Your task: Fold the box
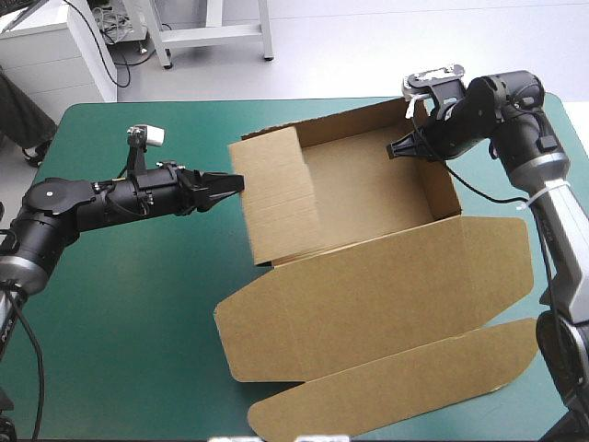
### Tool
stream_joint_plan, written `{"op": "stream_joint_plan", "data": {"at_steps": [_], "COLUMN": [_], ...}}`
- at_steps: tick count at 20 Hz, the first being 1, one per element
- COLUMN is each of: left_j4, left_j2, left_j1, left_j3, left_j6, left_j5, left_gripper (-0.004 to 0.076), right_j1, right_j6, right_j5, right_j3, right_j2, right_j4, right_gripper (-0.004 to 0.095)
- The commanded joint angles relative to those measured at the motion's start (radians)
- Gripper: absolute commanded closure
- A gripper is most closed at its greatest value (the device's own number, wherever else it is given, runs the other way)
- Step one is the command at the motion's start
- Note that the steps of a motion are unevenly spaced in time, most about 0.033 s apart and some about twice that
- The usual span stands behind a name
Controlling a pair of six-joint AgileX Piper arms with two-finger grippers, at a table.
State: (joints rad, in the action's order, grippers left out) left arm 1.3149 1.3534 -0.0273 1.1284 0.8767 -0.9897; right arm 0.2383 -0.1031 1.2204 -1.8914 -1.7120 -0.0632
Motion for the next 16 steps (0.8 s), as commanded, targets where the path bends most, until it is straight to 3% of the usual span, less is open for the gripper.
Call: {"op": "stream_joint_plan", "data": {"at_steps": [1,6,12,16], "left_j4": [0.068,-0.12,-0.265,-0.707], "left_j2": [-0.035,-0.035,-0.035,-0.034], "left_j1": [-0.007,-0.007,-0.044,-0.209], "left_j3": [0.038,0.046,0.068,0.171], "left_j6": [-0.02,-0.246,-0.378,-0.741], "left_j5": [-0.028,0.051,0.106,0.198], "left_gripper": [0.0347,0.0347,0.0347,0.0347], "right_j1": [0.003,0.051,0.137,0.163], "right_j6": [0.002,0.035,0.086,0.094], "right_j5": [-0.048,-0.091,-0.159,-0.159], "right_j3": [-0.029,-0.029,-0.029,-0.029], "right_j2": [0.042,0.042,0.021,0.002], "right_j4": [-0.017,-0.009,0.011,0.008], "right_gripper": [0.0926,0.0926,0.0926,0.0926]}}
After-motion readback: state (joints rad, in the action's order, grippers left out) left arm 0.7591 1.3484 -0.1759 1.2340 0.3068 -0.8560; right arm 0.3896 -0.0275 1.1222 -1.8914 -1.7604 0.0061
